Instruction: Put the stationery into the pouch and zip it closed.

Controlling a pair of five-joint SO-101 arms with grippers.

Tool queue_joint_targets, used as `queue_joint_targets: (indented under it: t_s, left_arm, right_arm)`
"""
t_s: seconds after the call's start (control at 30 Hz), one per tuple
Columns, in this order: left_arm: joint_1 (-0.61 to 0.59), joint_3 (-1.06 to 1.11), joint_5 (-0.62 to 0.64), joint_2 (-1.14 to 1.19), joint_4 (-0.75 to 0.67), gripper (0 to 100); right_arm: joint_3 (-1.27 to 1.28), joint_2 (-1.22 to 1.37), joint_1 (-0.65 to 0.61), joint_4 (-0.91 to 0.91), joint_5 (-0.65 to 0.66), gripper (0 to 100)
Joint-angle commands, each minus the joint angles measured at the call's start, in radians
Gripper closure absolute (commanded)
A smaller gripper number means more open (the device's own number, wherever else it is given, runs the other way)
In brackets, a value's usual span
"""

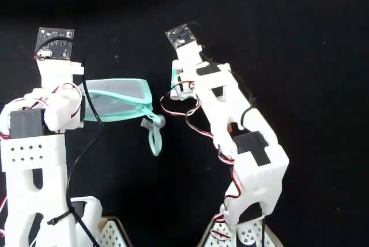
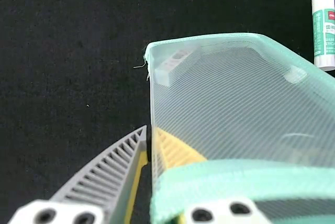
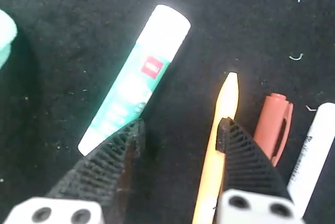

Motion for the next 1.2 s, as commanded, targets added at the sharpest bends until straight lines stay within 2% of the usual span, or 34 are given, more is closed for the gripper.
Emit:
queue_joint_targets:
  t_s: [0.0,0.17,0.37,0.5,0.67,0.77,0.93,1.17]
  left_arm:
    - [-0.007,0.002,-0.008,0.009,-0.009,97]
    - [-0.007,0.002,-0.009,0.009,-0.011,97]
    - [-0.004,0.002,-0.009,0.009,-0.011,97]
    - [-0.004,0.002,-0.009,0.009,-0.011,97]
    - [-0.008,0.002,-0.009,0.009,-0.011,97]
    - [-0.008,0.002,-0.009,0.009,-0.011,97]
    - [-0.008,0.002,-0.009,0.009,-0.011,97]
    - [-0.008,0.002,-0.009,0.009,-0.011,97]
  right_arm:
    - [0.015,-0.093,-0.009,-0.015,0.003,76.9]
    - [0.133,-0.251,-0.012,-0.064,-0.032,76.9]
    - [0.369,-0.414,-0.048,-0.305,-0.074,76.9]
    - [0.430,-0.394,-0.097,-0.420,-0.069,76.6]
    - [0.344,-0.269,-0.103,-0.414,-0.068,76.5]
    - [0.248,-0.163,-0.101,-0.350,-0.068,76.5]
    - [0.028,-0.042,-0.100,-0.115,-0.074,76.5]
    - [-0.185,0.090,-0.091,0.106,-0.074,77.1]
